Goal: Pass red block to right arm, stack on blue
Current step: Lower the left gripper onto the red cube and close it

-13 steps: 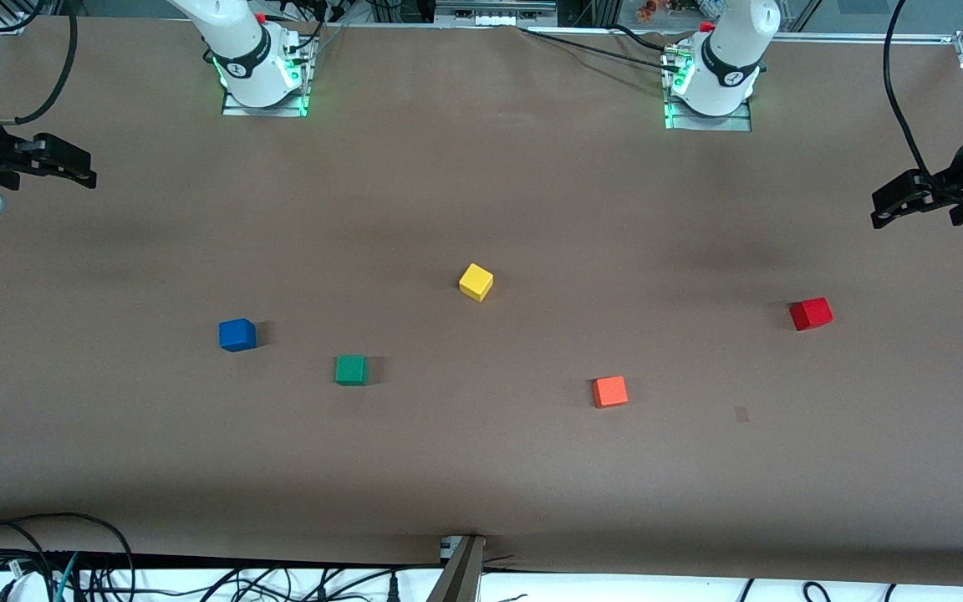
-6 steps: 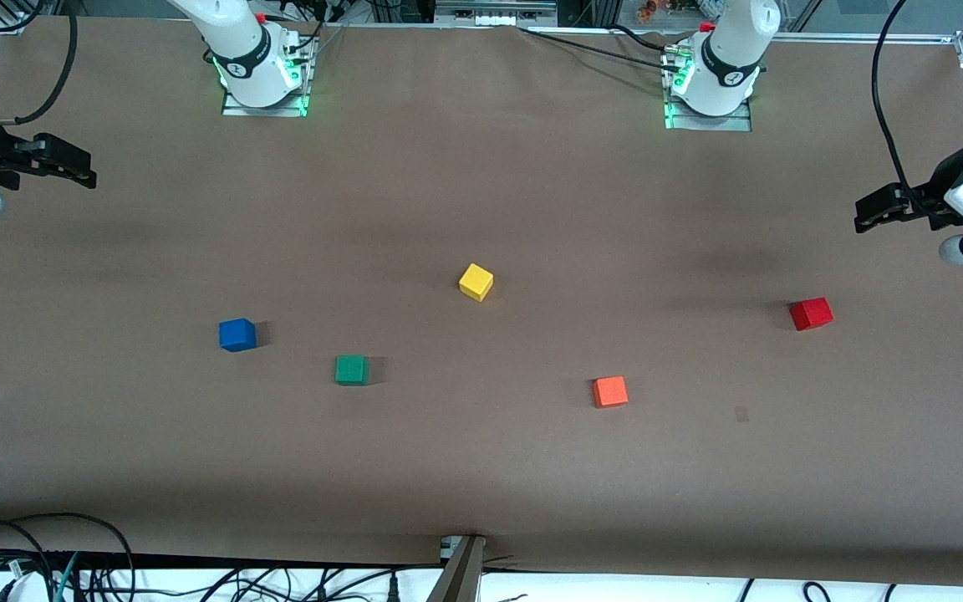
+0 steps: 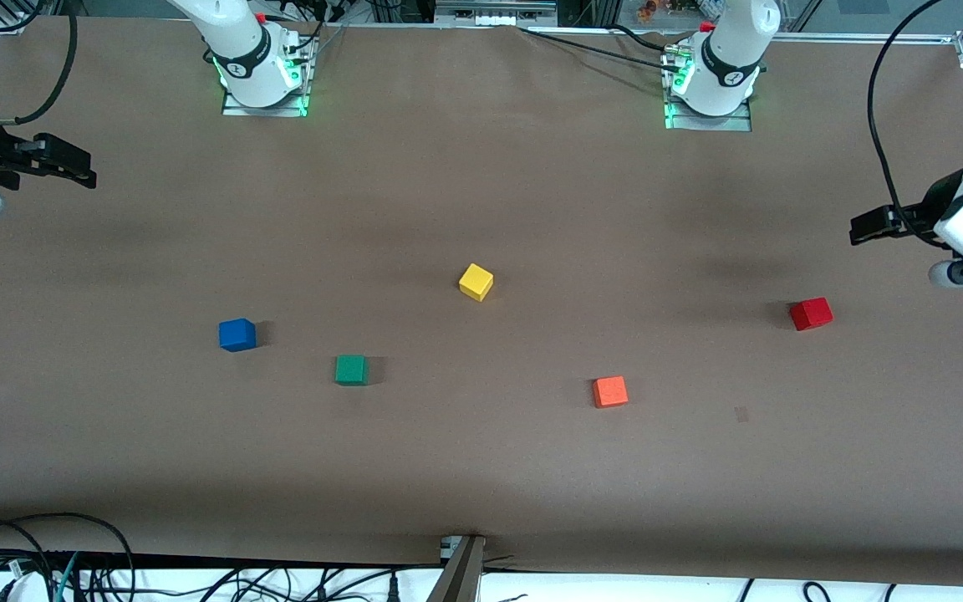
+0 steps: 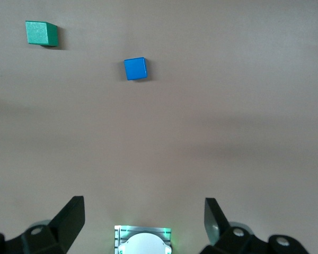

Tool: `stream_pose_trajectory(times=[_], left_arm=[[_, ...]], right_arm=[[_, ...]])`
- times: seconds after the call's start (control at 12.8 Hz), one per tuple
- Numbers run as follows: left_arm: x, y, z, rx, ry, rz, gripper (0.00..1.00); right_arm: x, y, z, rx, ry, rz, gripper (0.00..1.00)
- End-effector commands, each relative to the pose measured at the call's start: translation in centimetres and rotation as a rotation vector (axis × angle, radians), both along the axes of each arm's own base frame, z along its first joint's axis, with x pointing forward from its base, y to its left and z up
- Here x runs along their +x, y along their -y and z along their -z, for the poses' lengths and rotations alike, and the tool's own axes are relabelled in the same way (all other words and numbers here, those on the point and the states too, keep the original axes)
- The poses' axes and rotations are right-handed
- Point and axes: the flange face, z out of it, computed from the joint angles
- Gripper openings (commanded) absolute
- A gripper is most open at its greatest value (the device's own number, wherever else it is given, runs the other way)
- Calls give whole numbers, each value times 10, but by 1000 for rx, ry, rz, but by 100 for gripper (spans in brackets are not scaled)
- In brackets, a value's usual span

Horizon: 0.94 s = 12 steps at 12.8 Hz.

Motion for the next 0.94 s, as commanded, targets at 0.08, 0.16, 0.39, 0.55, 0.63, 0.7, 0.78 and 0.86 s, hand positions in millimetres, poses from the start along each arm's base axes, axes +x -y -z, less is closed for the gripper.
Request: stream_pose_trajectory(times=[0.08,0.16,0.39,0.55,0.63,0.7,0.78,0.86], left_arm=[[17,-41,68,-54,-98,-135,100],[24,-45,89,-54,-109,-140,100],[33,-70,147,-50,-127,-159,100],[30,-86,182,-10,-70,-114,100],[27,-89,202,-5,-34,-104,100],[20,-93,221,-5,-4,-100,100],[13,-93,240,-8,31,-82,100],[9,-92,254,-8,70,-60,100]], right_arm=[[-1,2,0,10,5,-2,100],[-1,2,0,10,5,-2,100],[-2,2,-1,10,7,-2,100],[-1,2,0,10,5,-2,100],[-1,2,0,10,5,-2,100],[-1,2,0,10,5,-2,100],[-1,2,0,10,5,-2,100],[-1,2,0,10,5,-2,100]])
